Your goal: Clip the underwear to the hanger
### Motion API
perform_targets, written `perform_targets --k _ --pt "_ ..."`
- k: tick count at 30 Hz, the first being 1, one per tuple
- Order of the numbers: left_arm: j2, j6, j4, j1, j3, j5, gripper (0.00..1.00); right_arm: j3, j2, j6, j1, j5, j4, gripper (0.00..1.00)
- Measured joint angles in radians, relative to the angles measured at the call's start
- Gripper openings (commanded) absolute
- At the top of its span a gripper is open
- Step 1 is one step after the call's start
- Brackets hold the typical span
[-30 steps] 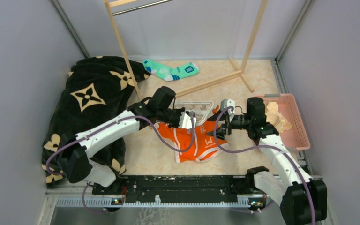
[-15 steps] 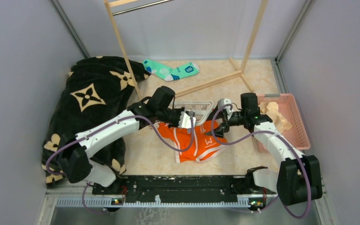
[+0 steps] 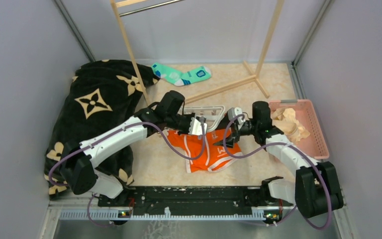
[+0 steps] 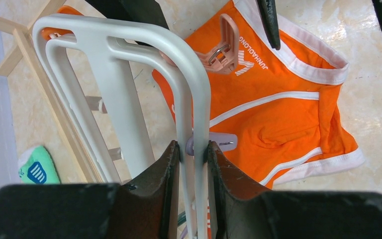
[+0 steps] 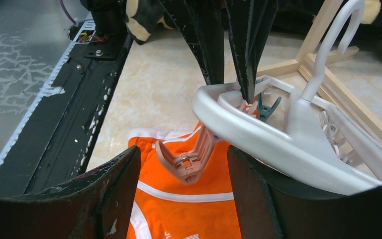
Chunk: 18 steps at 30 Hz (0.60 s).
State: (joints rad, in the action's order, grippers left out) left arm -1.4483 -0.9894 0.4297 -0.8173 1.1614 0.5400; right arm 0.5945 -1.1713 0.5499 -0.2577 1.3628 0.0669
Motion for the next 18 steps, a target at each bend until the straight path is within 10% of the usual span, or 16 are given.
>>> perform_targets --k 18 --pt "0.000 0.002 -0.011 0.002 0.000 0.002 0.00 -0.177 0.105 -0.460 -0.025 -0.050 0.591 0.46"
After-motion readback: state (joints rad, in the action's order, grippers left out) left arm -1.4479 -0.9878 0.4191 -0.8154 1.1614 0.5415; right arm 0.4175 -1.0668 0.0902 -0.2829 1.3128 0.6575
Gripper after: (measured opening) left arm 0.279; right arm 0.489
